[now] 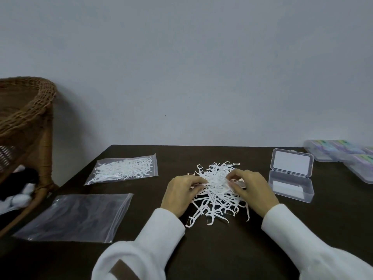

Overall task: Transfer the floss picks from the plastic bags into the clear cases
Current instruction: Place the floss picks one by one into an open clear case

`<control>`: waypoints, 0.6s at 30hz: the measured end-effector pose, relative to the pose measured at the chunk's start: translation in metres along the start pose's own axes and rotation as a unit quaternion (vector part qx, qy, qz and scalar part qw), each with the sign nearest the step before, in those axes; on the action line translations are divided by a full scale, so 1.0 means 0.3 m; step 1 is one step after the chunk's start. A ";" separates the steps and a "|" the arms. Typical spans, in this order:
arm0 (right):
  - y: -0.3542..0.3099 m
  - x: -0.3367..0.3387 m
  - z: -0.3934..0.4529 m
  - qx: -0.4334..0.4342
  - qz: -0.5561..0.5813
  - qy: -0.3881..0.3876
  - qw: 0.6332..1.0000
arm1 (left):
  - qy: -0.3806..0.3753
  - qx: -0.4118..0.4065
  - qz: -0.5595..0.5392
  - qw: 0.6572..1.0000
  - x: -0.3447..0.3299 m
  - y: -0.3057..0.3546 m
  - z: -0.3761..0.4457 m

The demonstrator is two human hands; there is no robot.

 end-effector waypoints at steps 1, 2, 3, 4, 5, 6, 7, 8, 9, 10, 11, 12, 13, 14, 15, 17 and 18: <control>0.000 0.004 0.001 -0.005 0.025 0.005 1.000 | 0.006 0.001 -0.001 1.000 0.003 0.000 0.000; -0.001 0.009 0.003 -0.009 0.055 0.010 0.998 | 0.010 0.002 0.002 1.000 0.007 0.001 0.000; -0.003 0.015 0.004 -0.012 0.083 0.015 0.996 | 0.016 0.002 0.008 1.000 0.011 0.002 -0.001; -0.007 0.020 0.005 -0.014 0.106 0.019 0.994 | 0.023 0.002 0.015 1.000 0.015 0.002 -0.001; -0.010 0.026 0.004 -0.016 0.122 0.023 0.992 | 0.035 0.002 0.018 0.999 0.020 0.002 -0.002; -0.014 0.032 0.003 -0.018 0.135 0.030 0.990 | 0.046 0.002 0.018 0.999 0.026 0.002 -0.003; -0.016 0.038 0.003 -0.019 0.145 0.038 0.989 | 0.058 0.003 0.016 0.998 0.033 0.003 -0.004; -0.018 0.044 0.004 -0.017 0.154 0.047 0.987 | 0.067 0.004 0.013 0.998 0.039 0.005 -0.004; -0.018 0.051 0.005 -0.015 0.161 0.057 0.985 | 0.075 0.006 0.009 0.997 0.045 0.006 -0.005; -0.017 0.058 0.007 -0.015 0.166 0.066 0.984 | 0.081 0.007 0.005 0.997 0.049 0.007 -0.005; -0.016 0.067 0.009 -0.016 0.172 0.074 0.982 | 0.086 0.008 0.001 0.996 0.053 0.009 -0.005; -0.013 0.076 0.011 -0.018 0.182 0.080 0.980 | 0.091 0.009 -0.003 0.996 0.057 0.010 -0.005; -0.009 0.083 0.013 -0.023 0.198 0.084 0.976 | 0.095 0.010 -0.008 0.995 0.059 0.008 -0.005; -0.004 0.091 0.013 -0.029 0.218 0.086 0.972 | 0.098 0.011 -0.014 0.995 0.061 0.008 -0.005; 0.001 0.097 0.014 -0.035 0.236 0.087 0.967 | 0.101 0.014 -0.021 0.995 0.063 0.007 -0.006; 0.012 0.112 0.014 -0.049 0.261 0.094 0.959 | 0.109 0.018 -0.039 0.993 0.069 0.005 -0.007; 0.020 0.117 0.016 -0.058 0.270 0.097 0.956 | 0.115 0.019 -0.049 0.992 0.073 0.003 -0.005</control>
Point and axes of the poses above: each hand's wrist, its own z-axis towards the middle knuckle, its own x-axis out of the back of the hand, y = z × x, the point moved 5 cm from there along z, towards the middle knuckle, and after that the axes turned 5 degrees about -x, right-handed, at the moved point
